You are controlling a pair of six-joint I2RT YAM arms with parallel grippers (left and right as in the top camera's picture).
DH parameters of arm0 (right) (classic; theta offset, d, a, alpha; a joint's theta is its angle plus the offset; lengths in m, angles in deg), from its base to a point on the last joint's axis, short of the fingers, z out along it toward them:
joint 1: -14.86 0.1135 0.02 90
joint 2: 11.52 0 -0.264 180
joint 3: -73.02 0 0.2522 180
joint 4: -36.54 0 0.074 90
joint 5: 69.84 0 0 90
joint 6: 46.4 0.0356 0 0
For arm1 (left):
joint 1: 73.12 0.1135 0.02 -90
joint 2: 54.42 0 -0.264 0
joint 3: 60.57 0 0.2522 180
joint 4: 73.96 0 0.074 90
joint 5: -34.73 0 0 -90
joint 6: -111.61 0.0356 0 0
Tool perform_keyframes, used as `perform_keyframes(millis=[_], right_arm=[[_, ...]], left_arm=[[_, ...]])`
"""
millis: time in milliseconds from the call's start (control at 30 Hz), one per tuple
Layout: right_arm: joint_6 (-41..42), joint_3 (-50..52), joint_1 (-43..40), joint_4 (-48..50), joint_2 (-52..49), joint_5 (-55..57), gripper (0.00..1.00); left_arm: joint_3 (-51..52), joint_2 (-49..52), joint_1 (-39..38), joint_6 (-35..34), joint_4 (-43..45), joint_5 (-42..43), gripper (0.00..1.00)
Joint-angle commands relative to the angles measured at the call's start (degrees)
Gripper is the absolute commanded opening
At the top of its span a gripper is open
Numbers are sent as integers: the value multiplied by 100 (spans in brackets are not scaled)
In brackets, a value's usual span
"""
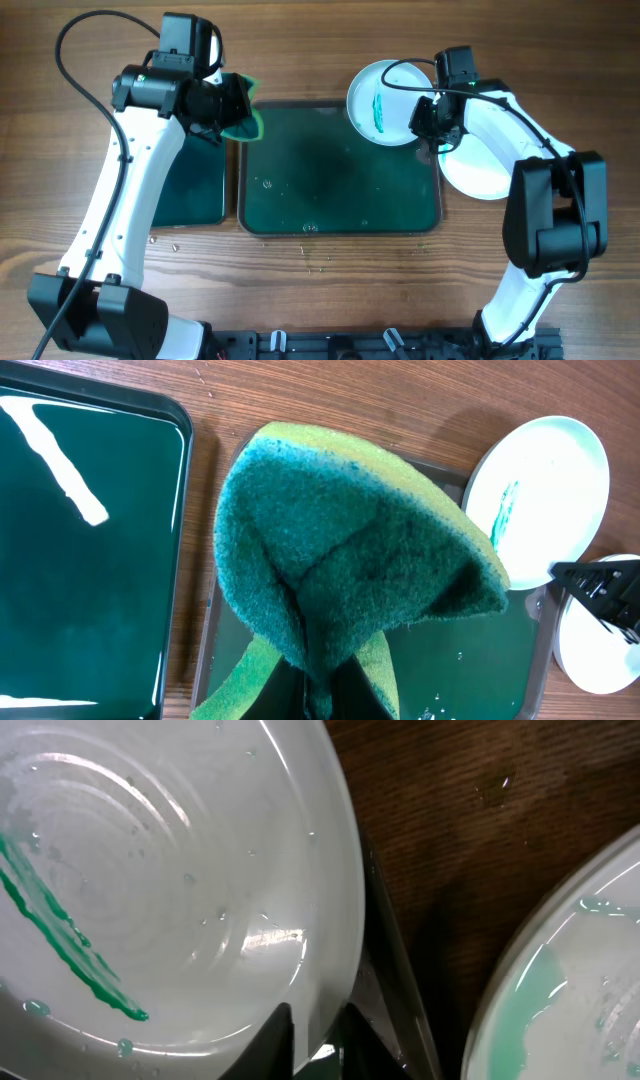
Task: Clean dirty plates on tray and stack at the side
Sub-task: 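Grip the upper plate's rim with the right gripper, then drag the upper plate with the right gripper to the tray center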
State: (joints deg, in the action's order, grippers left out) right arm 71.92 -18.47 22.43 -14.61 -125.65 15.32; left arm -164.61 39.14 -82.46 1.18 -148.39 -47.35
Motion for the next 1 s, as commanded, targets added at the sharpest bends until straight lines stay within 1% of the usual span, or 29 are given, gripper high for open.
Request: perform_keyframes(millis=[0, 233, 467, 533, 633, 867, 900, 967], right_arm=[[-151, 46, 61, 28, -79, 59, 15], [-291, 219, 72, 92, -79, 63, 14], [-459, 238, 160, 20, -79, -31, 4], [-494, 238, 240, -103, -74, -57, 4], [-868, 238, 433, -310, -72, -330, 4], [-883, 236, 905, -1047, -35, -498, 4], [-946, 234, 981, -1226, 15, -614, 6], [-1207, 227, 1012, -1353, 96, -791, 12]], left_arm=[[7, 31, 20, 70, 15, -57, 4], [7, 31, 20, 70, 17, -57, 4], [7, 31, 20, 70, 17, -57, 4], [7, 31, 20, 70, 15, -57, 4], [7, 31, 20, 70, 15, -57, 4], [7, 31, 20, 70, 15, -57, 4], [7, 31, 20, 70, 15, -57, 4], [7, 31, 20, 70, 15, -57, 4]])
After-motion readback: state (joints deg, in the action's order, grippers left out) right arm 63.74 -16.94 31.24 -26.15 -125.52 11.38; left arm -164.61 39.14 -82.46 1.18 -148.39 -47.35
